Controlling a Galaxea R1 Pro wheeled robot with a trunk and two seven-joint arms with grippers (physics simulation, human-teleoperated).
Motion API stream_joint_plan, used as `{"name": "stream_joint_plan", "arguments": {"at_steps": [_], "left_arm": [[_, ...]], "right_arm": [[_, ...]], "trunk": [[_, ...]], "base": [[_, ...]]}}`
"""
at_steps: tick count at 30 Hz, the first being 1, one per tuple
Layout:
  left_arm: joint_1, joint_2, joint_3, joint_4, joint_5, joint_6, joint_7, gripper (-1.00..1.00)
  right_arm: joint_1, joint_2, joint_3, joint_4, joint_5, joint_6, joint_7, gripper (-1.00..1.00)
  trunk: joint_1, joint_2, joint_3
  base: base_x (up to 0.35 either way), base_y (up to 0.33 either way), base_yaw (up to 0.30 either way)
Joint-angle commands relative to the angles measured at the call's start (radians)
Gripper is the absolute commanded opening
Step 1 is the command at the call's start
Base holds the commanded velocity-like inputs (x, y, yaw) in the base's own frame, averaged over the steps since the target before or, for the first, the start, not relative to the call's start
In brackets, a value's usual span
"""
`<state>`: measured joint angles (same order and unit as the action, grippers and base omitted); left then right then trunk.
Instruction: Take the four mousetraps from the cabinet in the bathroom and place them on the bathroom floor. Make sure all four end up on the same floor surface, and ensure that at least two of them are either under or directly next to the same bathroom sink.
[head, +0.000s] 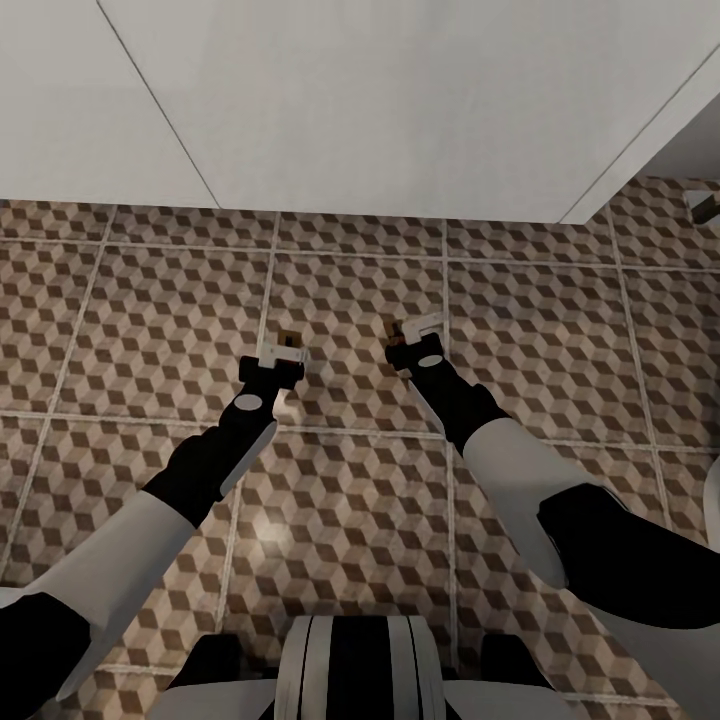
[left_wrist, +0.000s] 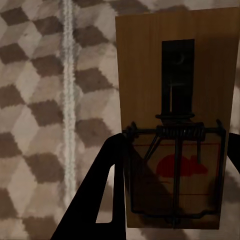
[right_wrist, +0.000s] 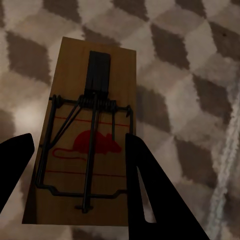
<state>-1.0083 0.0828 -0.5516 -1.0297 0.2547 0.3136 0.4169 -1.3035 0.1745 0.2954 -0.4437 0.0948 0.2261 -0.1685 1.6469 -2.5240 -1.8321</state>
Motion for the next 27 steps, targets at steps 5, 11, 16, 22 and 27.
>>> {"name": "stream_joint_plan", "arguments": {"at_steps": [5, 11, 16, 22, 27], "left_arm": [[0.000, 0.002, -0.005, -0.001, 0.008, 0.004, 0.013, -1.00], [0.000, 0.002, -0.005, -0.001, 0.008, 0.005, 0.013, -1.00], [0.000, 0.002, -0.005, -0.001, 0.008, 0.005, 0.014, -1.00], [0.000, 0.002, -0.005, -0.002, 0.008, 0.005, 0.014, -1.00], [0.000, 0.002, -0.005, -0.001, 0.008, 0.005, 0.014, -1.00]], "right_arm": [[0.000, 0.000, 0.004, -0.001, 0.010, 0.009, -0.003, -1.00], [0.000, 0.000, 0.004, -0.001, 0.010, 0.009, -0.003, -1.00], [0.000, 0.000, 0.004, -0.001, 0.010, 0.009, -0.003, -1.00], [0.000, 0.000, 0.004, -0.001, 0.010, 0.009, -0.003, -1.00], [0.000, 0.000, 0.004, -0.001, 0.010, 0.009, -0.003, -1.00]], "trunk": [[0.000, 0.000, -0.001], [0.000, 0.000, -0.001], [0.000, 0.000, -0.001], [0.000, 0.000, -0.001], [0.000, 0.000, -0.001]], "base": [[0.000, 0.000, 0.000], [0.000, 0.000, 0.000], [0.000, 0.000, 0.000], [0.000, 0.000, 0.000], [0.000, 0.000, 0.000]]}}
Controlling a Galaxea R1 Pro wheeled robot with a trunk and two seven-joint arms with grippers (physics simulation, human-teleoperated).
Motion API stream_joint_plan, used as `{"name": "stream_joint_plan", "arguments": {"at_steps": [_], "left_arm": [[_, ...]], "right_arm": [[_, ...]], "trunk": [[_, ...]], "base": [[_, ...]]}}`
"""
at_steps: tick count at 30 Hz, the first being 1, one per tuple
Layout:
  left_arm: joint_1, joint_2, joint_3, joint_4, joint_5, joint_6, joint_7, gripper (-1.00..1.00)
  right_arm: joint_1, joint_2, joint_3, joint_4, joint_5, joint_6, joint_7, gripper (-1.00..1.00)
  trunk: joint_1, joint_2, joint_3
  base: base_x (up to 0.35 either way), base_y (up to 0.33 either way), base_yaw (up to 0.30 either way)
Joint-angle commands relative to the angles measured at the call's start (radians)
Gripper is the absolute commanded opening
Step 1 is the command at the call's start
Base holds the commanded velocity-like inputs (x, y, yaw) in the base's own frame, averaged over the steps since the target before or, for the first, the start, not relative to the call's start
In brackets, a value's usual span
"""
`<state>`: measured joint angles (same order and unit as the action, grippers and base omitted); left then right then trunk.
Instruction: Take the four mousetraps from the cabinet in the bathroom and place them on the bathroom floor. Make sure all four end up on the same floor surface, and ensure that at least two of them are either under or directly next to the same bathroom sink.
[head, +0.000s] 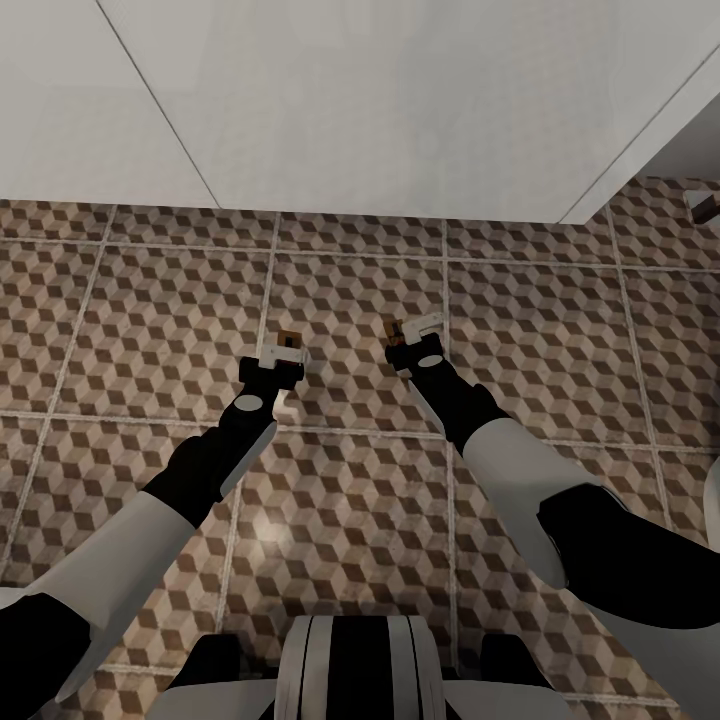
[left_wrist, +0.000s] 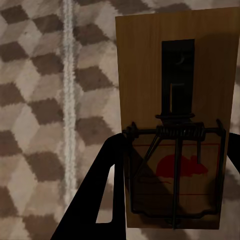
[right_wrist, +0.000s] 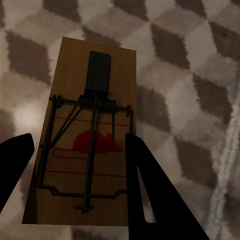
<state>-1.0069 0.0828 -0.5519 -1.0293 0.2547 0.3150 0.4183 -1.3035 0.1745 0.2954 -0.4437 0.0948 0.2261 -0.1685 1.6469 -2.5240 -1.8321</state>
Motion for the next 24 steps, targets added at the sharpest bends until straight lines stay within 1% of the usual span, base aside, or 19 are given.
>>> {"name": "stream_joint_plan", "arguments": {"at_steps": [1, 16, 24], "left_arm": [[-0.001, 0.002, -0.005, -0.002, 0.008, 0.004, 0.012, -1.00], [0.009, 0.003, -0.005, -0.010, 0.008, 0.004, 0.013, -1.00], [0.013, 0.003, -0.005, -0.011, 0.006, 0.004, 0.013, -1.00]], "right_arm": [[0.000, 0.000, 0.004, -0.001, 0.010, 0.009, -0.003, -1.00], [0.000, 0.000, 0.004, -0.003, 0.010, 0.009, -0.003, -1.00], [0.000, 0.000, 0.004, -0.003, 0.010, 0.009, -0.003, -1.00]], "trunk": [[0.000, 0.000, -0.001], [0.000, 0.000, -0.001], [0.000, 0.000, -0.001]], "base": [[0.000, 0.000, 0.000], [0.003, 0.000, 0.000], [0.125, 0.000, 0.000]]}}
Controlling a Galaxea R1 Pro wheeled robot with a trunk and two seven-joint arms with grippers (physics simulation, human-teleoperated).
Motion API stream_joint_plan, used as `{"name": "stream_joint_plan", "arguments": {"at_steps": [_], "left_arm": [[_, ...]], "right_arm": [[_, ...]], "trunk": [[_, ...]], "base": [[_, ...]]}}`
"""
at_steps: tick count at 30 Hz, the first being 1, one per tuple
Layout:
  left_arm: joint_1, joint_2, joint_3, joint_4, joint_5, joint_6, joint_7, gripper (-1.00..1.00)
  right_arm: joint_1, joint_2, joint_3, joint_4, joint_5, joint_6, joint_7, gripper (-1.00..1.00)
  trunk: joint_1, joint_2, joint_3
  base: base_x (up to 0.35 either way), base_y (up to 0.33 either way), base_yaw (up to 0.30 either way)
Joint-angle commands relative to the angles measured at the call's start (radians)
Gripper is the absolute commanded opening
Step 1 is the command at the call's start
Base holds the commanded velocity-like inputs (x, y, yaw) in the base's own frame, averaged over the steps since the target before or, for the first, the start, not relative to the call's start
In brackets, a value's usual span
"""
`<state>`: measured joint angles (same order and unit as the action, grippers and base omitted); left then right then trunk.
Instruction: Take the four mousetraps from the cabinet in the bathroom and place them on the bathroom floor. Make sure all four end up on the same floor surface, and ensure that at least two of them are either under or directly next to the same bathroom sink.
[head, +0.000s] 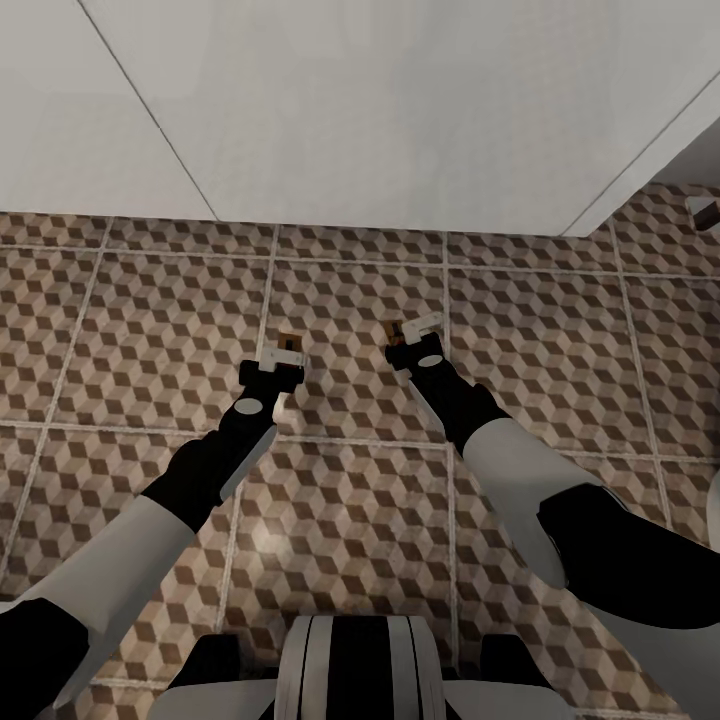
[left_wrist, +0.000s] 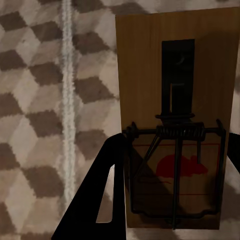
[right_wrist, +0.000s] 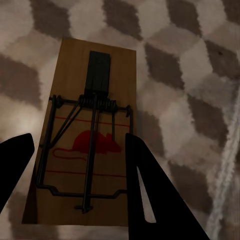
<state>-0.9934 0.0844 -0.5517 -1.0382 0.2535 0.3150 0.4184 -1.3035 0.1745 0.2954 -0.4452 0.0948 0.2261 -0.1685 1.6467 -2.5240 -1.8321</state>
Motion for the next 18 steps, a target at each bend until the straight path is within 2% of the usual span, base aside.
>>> {"name": "stream_joint_plan", "arguments": {"at_steps": [1, 18], "left_arm": [[-0.001, 0.002, -0.005, -0.002, 0.007, 0.004, 0.013, -1.00], [0.006, 0.002, -0.005, 0.000, 0.007, 0.004, 0.013, -1.00]], "right_arm": [[0.000, 0.000, 0.004, -0.001, 0.010, 0.009, -0.003, -1.00], [0.000, 0.000, 0.004, 0.000, 0.010, 0.009, -0.003, -1.00]], "trunk": [[0.000, 0.000, -0.001], [0.000, 0.000, -0.001]], "base": [[0.063, 0.000, 0.000], [0.019, 0.000, 0.000]]}}
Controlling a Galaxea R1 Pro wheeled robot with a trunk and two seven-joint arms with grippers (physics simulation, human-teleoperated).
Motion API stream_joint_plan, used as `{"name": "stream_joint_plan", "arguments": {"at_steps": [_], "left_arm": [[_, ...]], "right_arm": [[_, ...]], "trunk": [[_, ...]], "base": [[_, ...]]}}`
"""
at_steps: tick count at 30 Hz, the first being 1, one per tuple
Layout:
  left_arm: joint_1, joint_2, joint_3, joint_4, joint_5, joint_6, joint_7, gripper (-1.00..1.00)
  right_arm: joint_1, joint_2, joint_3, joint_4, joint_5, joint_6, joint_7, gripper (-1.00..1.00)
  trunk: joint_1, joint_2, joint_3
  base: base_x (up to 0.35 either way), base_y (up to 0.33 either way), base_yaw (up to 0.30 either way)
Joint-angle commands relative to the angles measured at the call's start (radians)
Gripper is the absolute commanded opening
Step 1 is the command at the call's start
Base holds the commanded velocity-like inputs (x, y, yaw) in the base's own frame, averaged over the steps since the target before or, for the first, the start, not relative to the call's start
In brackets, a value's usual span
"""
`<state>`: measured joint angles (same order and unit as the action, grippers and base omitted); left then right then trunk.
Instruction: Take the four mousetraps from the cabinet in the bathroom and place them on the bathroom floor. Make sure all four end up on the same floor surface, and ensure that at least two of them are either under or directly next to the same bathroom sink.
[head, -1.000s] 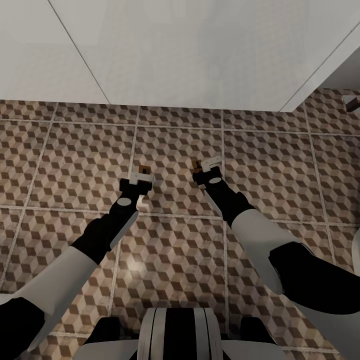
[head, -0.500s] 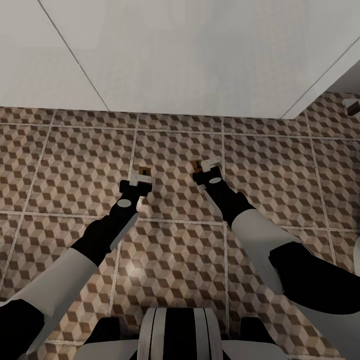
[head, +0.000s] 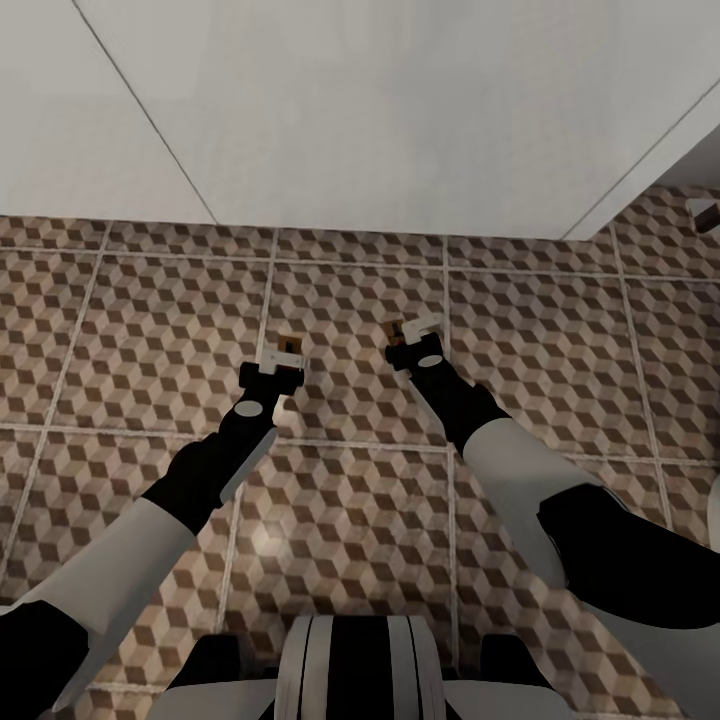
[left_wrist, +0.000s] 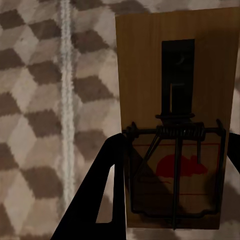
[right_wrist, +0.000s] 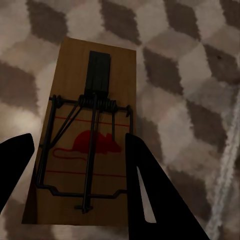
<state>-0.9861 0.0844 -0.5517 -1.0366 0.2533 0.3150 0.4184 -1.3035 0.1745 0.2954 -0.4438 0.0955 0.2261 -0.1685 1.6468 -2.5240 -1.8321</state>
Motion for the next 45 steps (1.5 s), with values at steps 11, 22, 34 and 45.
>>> {"name": "stream_joint_plan", "arguments": {"at_steps": [11, 22, 34, 45], "left_arm": [[0.003, 0.003, -0.005, -0.001, 0.007, 0.004, 0.013, -1.00], [0.003, 0.003, -0.005, -0.004, 0.007, 0.004, 0.013, -1.00], [0.004, 0.003, -0.005, -0.007, 0.007, 0.004, 0.013, -1.00], [0.009, 0.003, -0.005, -0.006, 0.006, 0.004, 0.013, -1.00]], "right_arm": [[0.000, 0.000, 0.004, -0.001, 0.011, 0.009, -0.006, -1.00], [0.000, 0.000, 0.004, -0.003, 0.009, 0.011, -0.008, -1.00], [0.000, 0.000, 0.004, -0.002, 0.009, 0.010, -0.008, -1.00], [0.000, 0.000, 0.004, -0.001, 0.010, 0.010, -0.009, -1.00]], "trunk": [[0.000, 0.000, -0.001], [0.000, 0.000, 0.001], [0.000, 0.000, 0.005], [0.000, 0.000, 0.005]], "base": [[0.064, 0.000, 0.000], [0.003, 0.000, -0.013], [0.021, 0.018, -0.056], [0.087, 0.069, -0.002]]}}
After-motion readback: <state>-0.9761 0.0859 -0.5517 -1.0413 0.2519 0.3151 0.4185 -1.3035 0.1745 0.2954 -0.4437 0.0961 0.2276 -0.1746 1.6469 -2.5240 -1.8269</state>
